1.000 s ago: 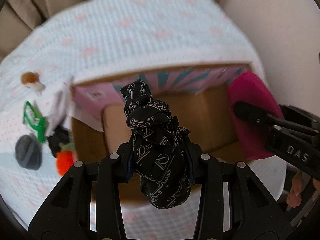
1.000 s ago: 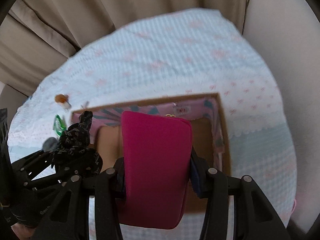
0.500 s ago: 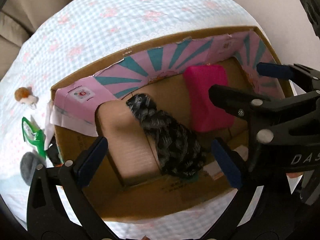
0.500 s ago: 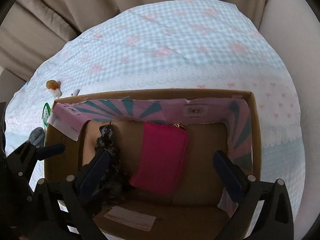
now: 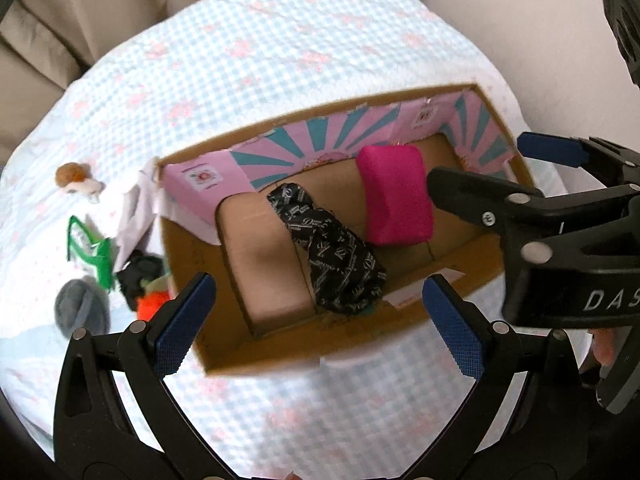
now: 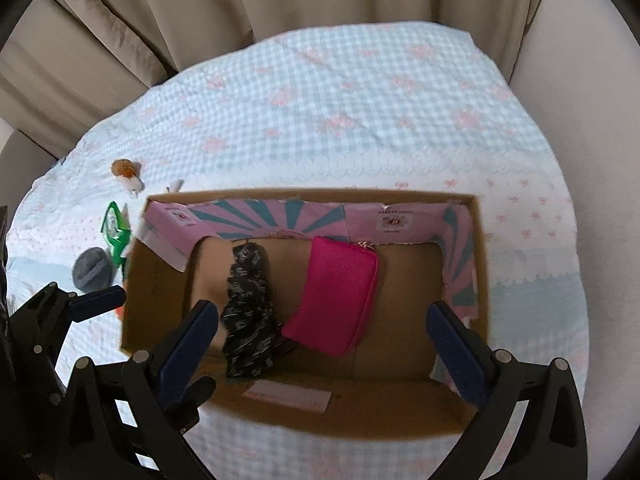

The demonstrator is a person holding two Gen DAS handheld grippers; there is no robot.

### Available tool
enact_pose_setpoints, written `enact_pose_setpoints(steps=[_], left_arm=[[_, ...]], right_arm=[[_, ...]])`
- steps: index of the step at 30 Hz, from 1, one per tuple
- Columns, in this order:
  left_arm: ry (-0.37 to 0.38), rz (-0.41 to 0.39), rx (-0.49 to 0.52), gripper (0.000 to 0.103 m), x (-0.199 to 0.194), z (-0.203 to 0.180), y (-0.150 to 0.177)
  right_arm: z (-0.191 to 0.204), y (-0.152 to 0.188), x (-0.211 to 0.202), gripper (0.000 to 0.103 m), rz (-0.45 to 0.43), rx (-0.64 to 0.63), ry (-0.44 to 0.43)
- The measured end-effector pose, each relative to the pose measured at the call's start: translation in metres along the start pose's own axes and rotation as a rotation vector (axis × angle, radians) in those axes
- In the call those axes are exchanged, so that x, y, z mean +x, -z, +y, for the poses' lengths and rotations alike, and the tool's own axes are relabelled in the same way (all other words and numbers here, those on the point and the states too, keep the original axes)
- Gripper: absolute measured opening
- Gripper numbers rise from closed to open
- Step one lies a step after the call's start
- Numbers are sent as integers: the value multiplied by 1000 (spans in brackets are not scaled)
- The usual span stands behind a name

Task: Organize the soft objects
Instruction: 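Open both tools to drop the scarf and pouch into the box, then move both tools back toward the remaining items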

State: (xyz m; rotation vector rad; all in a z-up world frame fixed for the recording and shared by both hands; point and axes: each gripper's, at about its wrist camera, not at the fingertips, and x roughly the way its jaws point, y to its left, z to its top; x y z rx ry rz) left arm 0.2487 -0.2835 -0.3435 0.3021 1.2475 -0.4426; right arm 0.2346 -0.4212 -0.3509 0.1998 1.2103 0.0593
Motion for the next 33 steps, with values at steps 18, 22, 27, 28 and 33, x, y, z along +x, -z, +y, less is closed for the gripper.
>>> enact_pose_setpoints(steps=[18,22,27,28,33], left_arm=[[-18,-282,-98,103,-174,16,47],[-37,-360,-120,103,-216,28,69],[-89,-463,-134,103,-272,42,106],[-92,-477,-135,103,-281,46,113],[-104,-547,-155,103,-325,76,156]], right_arm=[[47,23,-175,103,-244,-20,50],[62,39,-212,103,-309,-7,67],[90,65,-256,103,-392,12,90],[96,71,-265,103,-410,17,91],[128,98,-298,103,-492,37,101]])
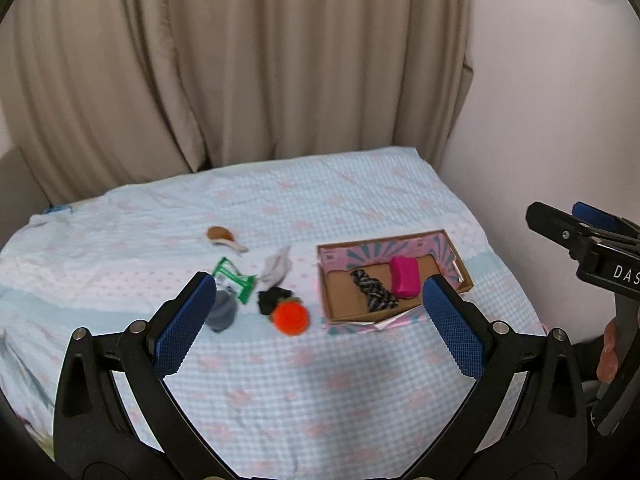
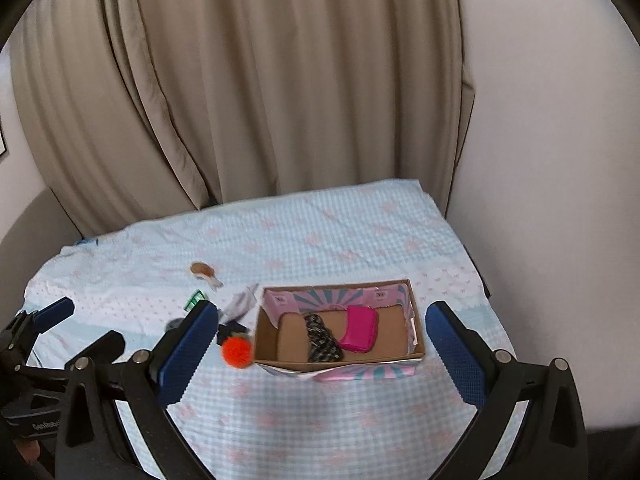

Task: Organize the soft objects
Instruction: 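Move both tools back toward the remaining items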

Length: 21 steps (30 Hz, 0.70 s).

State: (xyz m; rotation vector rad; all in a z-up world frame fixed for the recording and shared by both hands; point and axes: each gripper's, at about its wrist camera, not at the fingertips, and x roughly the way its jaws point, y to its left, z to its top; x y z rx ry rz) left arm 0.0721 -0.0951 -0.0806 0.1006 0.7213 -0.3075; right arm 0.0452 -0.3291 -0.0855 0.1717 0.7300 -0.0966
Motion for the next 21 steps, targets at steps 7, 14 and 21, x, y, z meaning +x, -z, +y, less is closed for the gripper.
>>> enact_pose_setpoints(steps=[7,14,21], left_arm=[[2,-35,-19,103,-44,64,19],[18,-45,-26,103,-54,130,32],[62,-21,-7,103,-32,190,36]], right_arm=[[52,19,-40,103,-76,-1,9],[105,30,-42,103,-104,12,15],[162,41,-24,103,-124,7,47]])
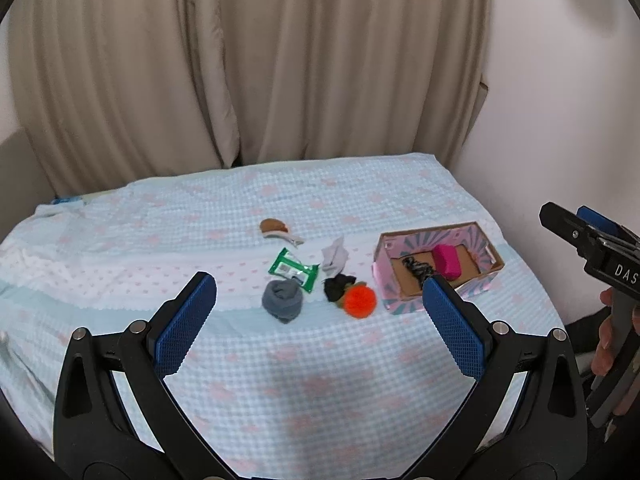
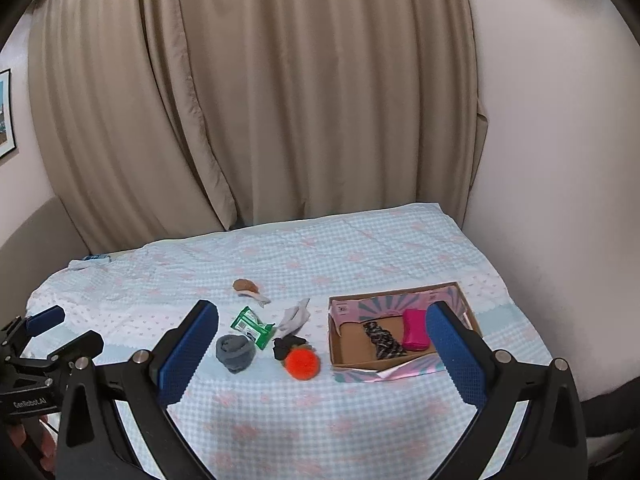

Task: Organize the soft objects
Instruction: 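Move both tools back toward the remaining items, then grasp the grey sock with the left tool while the right tool grasps the orange pompom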

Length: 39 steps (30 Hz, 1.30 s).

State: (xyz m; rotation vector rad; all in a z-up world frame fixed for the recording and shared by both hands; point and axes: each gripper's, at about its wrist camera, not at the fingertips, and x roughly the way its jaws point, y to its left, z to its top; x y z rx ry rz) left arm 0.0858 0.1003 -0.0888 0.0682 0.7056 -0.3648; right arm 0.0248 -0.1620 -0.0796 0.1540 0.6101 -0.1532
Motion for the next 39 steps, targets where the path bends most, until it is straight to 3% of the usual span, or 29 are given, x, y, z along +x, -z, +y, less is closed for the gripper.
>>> enact_pose_setpoints(steps=[7,14,22,29,34,39], left_arm=[[11,7,62,103,52,45,5],[36,64,73,103,136,75,20],[79,145,85,103,245,81,51],[90,201,72,103,339,80,94],[90,241,51,102,385,77,121],[76,262,62,97,410,74,137]], right_arm=[[37,32,45,103,28,60,9],[62,68,116,103,97,136,40],[72,121,226,103,223,165,52],[56,170,306,103,277,301,103],[48,192,348,87,270,314,159],[32,207,375,82,266,369,180]])
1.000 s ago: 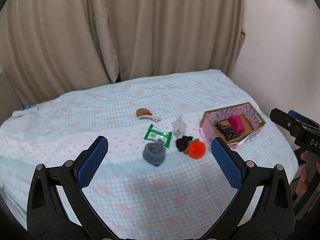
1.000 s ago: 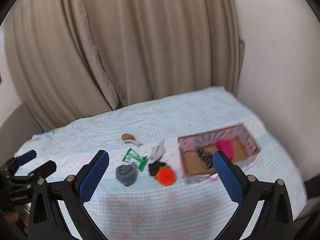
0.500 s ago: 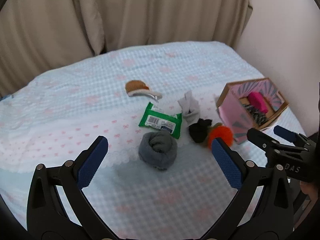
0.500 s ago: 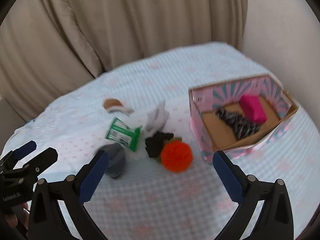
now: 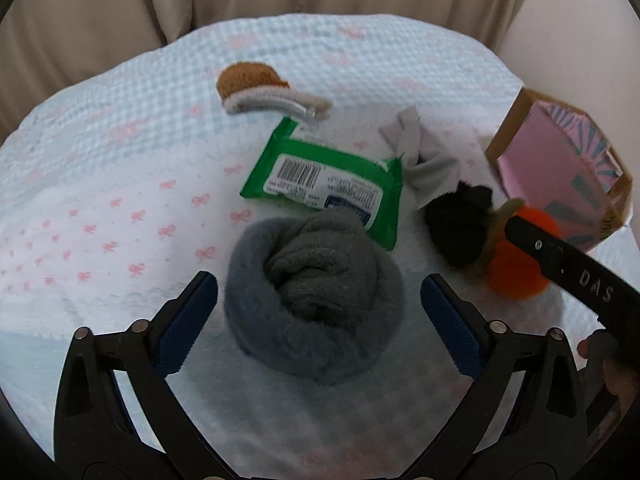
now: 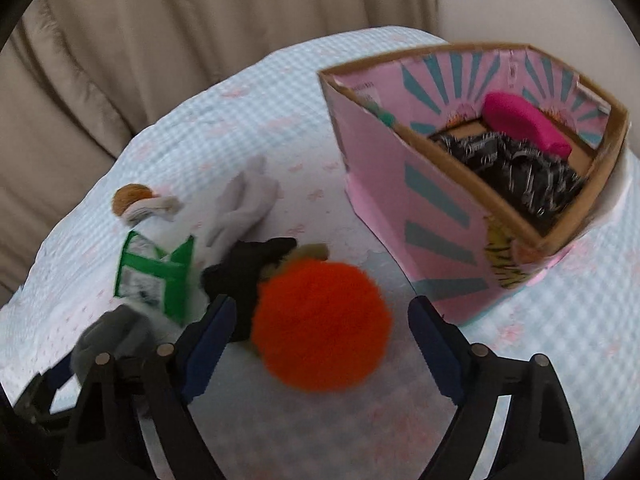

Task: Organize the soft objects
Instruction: 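Grasp the grey sock with the left tool while the right tool grasps the orange pompom, then carry the grey sock and orange pompom over the pink box with both tools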

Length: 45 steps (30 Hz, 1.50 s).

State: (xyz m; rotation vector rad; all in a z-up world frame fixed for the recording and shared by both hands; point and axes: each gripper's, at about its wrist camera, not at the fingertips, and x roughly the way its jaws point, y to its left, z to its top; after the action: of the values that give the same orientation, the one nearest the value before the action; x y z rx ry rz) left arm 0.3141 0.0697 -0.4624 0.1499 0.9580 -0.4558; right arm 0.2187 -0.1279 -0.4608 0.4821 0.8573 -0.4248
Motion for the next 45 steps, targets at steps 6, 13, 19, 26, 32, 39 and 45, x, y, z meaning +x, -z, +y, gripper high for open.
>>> enact_pose_setpoints(steps=[6,13,19,26,32,39,45], left_arm=[[-18,17,-3,83,16,3,-1],[-20,11,4,65,19,7,-3],[-13,24,-11,53,14,8,-7],[3,10,-33,51,-9,7,-17],[9,-33,-52,51,-60,1,-37],[6,-114,-43,51,-149,-17,-67],[26,-150,-65,51,-217,-42,-81]], right_arm=[[-2,4,21,64,29,9,-5],[6,2,30,39,55,-13,-39],[10,-3,24,37,50,-29,-29],[13,-17,5,36,19,-49,-28],[21,-29,-36,36,-2,-78,-43],[32,-58,-119,36,-50,-132,-90],[27,-87,-191,36,-67,-164,-135]])
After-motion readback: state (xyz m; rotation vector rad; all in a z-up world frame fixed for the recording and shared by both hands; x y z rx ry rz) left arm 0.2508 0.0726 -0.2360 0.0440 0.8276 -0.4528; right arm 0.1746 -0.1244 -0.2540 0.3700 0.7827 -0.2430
